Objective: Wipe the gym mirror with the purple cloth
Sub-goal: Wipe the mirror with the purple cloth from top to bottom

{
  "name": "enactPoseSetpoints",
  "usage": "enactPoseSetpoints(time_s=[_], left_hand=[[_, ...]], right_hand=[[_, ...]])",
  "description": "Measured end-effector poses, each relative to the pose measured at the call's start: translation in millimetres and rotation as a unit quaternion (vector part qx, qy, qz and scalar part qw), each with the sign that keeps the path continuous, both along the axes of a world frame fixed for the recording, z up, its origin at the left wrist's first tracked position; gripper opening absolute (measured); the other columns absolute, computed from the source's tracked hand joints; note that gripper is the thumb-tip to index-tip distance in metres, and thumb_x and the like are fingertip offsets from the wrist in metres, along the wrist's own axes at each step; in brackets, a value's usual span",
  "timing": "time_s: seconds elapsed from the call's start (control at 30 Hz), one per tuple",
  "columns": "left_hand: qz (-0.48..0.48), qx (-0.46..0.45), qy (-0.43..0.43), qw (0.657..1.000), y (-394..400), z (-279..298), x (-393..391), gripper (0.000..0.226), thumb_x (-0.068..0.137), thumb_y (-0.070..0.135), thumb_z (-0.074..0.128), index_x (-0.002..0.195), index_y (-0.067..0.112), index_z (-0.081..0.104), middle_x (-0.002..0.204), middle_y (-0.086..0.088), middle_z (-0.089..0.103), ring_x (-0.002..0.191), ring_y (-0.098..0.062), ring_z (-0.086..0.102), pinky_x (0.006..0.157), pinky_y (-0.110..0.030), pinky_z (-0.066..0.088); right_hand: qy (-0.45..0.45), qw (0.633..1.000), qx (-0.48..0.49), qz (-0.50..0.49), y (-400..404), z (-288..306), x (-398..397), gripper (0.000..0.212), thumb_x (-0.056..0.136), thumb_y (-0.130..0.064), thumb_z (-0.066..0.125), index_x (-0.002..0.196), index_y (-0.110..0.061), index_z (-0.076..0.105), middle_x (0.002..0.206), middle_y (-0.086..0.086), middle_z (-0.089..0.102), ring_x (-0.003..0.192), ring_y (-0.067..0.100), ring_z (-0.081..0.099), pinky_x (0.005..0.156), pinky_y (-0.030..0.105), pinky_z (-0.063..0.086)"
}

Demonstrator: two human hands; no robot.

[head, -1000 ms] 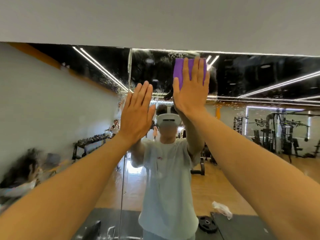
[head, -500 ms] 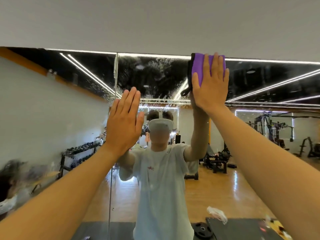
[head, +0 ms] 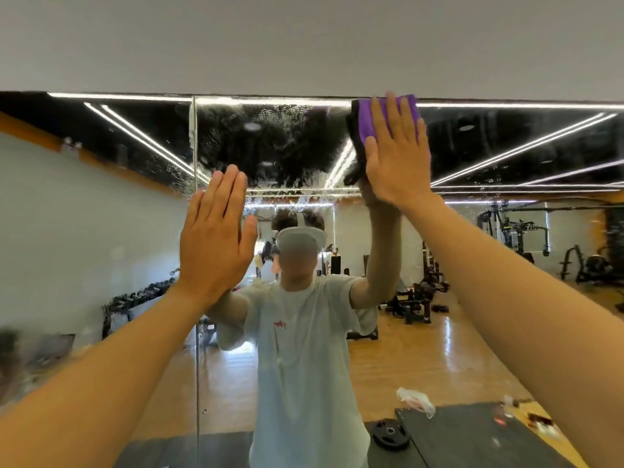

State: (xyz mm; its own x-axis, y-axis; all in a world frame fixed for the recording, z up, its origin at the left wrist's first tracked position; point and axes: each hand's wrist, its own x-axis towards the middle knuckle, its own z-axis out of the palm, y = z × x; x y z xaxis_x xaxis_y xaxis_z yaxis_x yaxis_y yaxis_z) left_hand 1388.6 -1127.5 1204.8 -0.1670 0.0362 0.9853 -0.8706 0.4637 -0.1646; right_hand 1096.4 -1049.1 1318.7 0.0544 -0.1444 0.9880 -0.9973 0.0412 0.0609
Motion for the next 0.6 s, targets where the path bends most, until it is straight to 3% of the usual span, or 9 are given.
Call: enactPoseSetpoints(time_s=[0.13, 0.27, 0.4, 0.5, 0.6], left_hand=[[-0.002, -0.002, 0.003, 1.0, -1.5, 0.3, -0.7, 0.064, 0.111, 0.038, 0.028, 0.168, 0.012, 0.018, 0.176, -0.006, 0.015, 0.163, -0.02, 0.007, 0.132, -0.048, 0.012], [-0.005, -0.001, 0.011, 1.0, -1.0, 0.2, -1.9, 0.063, 0.11, 0.036, 0.031, 0.168, 0.012, 0.018, 0.176, -0.006, 0.016, 0.163, -0.02, 0.008, 0.132, -0.049, 0.013], [-0.011, 0.0, 0.012, 1.0, 1.0, -0.7, -2.7, 0.063, 0.11, 0.036, 0.03, 0.168, 0.012, 0.019, 0.175, -0.006, 0.016, 0.163, -0.019, 0.008, 0.132, -0.048, 0.013], [-0.008, 0.001, 0.008, 1.0, 1.7, -0.7, -0.8, 0.063, 0.111, 0.037, 0.029, 0.168, 0.012, 0.018, 0.176, -0.005, 0.016, 0.163, -0.019, 0.008, 0.131, -0.049, 0.014], [-0.006, -0.002, -0.001, 1.0, 0.9, -0.5, -0.3, 0.064, 0.111, 0.037, 0.03, 0.168, 0.012, 0.018, 0.176, -0.006, 0.015, 0.163, -0.02, 0.007, 0.132, -0.049, 0.013]], right_hand=[[-0.077, 0.997, 0.008, -0.018, 17.3, 0.2, -44.5, 0.063, 0.11, -0.036, 0.017, 0.167, -0.014, 0.0, 0.175, 0.009, -0.004, 0.161, 0.027, -0.006, 0.13, 0.047, -0.003], [-0.133, 0.991, -0.02, -0.01, 10.4, -0.3, -19.9, 0.065, 0.108, -0.037, 0.015, 0.166, -0.013, 0.0, 0.174, 0.012, -0.005, 0.161, 0.031, -0.007, 0.129, 0.048, -0.005], [0.01, 1.0, -0.001, -0.003, -8.0, -14.9, 40.0, 0.065, 0.109, -0.04, 0.019, 0.166, -0.011, 0.005, 0.174, 0.015, -0.001, 0.161, 0.033, -0.003, 0.129, 0.048, -0.007], [0.122, 0.992, 0.026, 0.004, -14.2, -22.1, 50.2, 0.064, 0.11, -0.041, 0.021, 0.166, -0.012, 0.01, 0.174, 0.014, 0.005, 0.161, 0.031, 0.002, 0.131, 0.05, 0.001], [0.121, 0.992, 0.027, -0.004, -2.9, -14.1, 11.8, 0.063, 0.111, -0.041, 0.021, 0.167, -0.014, 0.009, 0.174, 0.01, 0.004, 0.161, 0.027, 0.0, 0.131, 0.043, -0.003]])
